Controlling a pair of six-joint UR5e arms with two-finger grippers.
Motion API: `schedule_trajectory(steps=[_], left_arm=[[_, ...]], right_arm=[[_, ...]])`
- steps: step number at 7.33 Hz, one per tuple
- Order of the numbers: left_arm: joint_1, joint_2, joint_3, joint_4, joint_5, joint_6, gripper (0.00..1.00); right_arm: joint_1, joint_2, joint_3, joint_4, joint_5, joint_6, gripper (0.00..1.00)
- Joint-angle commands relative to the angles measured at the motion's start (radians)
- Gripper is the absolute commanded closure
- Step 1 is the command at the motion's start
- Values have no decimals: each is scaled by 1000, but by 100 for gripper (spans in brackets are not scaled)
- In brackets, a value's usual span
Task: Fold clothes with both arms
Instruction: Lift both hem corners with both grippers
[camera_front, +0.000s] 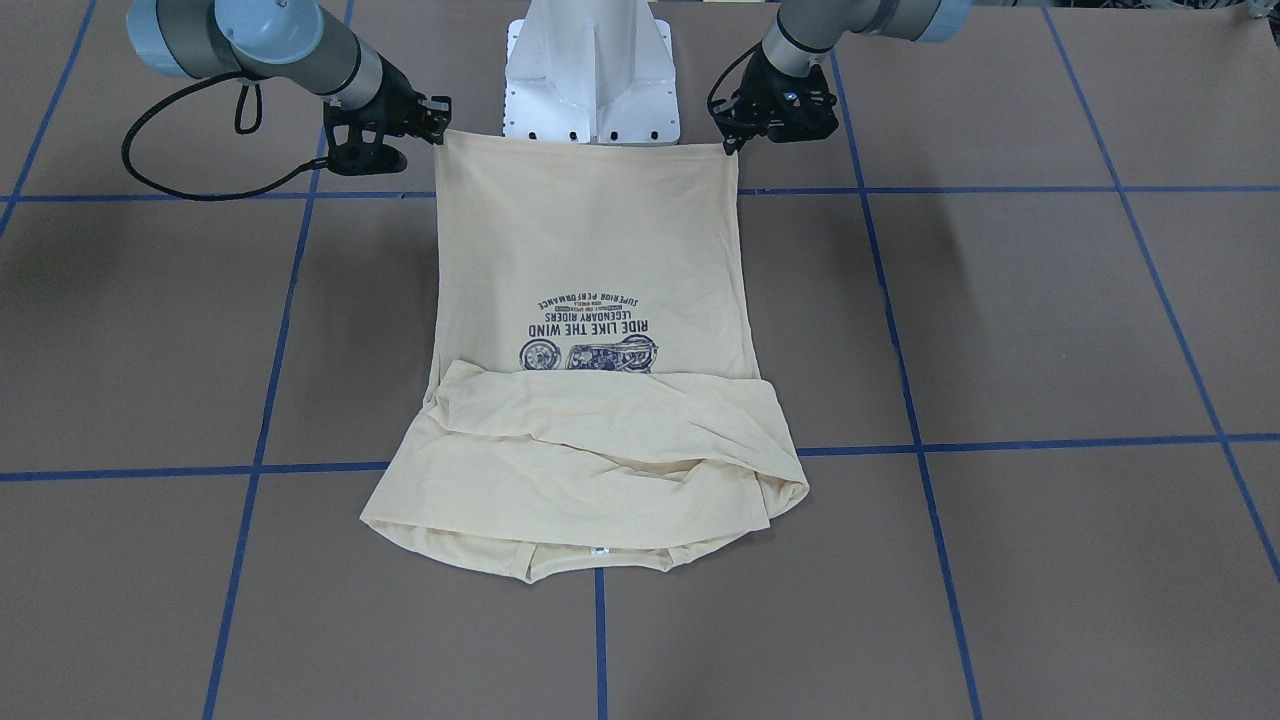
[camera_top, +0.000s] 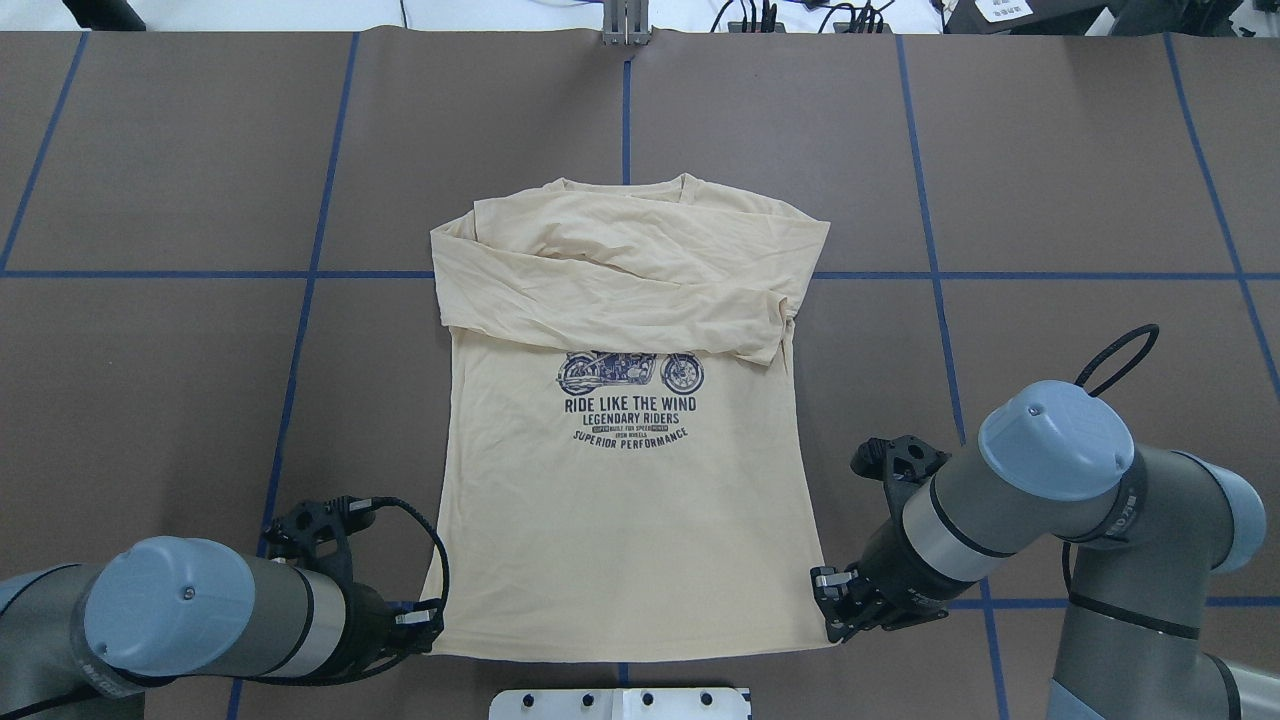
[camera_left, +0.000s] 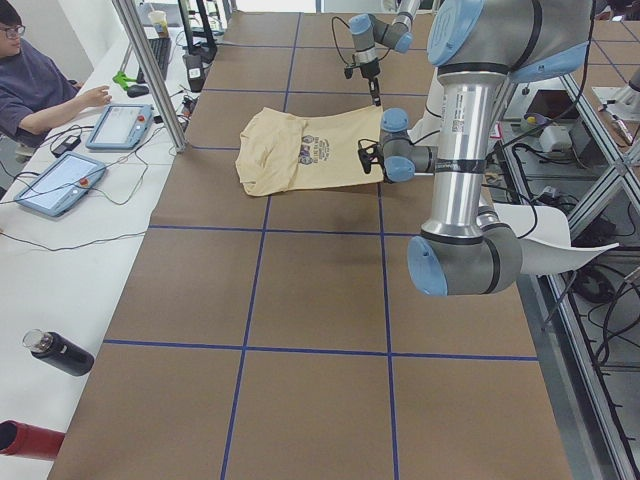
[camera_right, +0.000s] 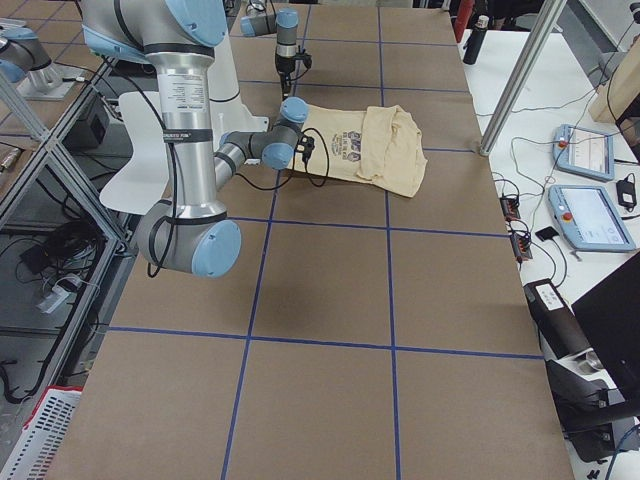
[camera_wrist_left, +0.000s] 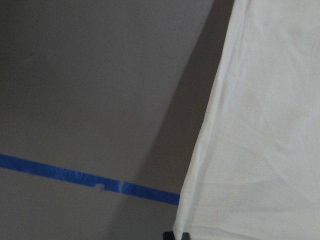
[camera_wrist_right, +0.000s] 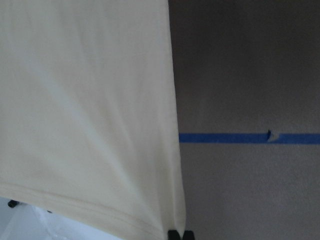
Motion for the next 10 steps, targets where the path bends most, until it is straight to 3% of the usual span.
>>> schedule_trajectory(steps=[1,5,10], left_arm=[[53,17,-51,16,-3,4,100],[49,45,-138,16,-42,2,100],[-236,-16,-131,18,-162,122,100]], right_arm=[[-9,-99,76,0,79,0,100],[-15,-99,38,4,67,-9,100],[210,-2,24,3,81,-13,100]])
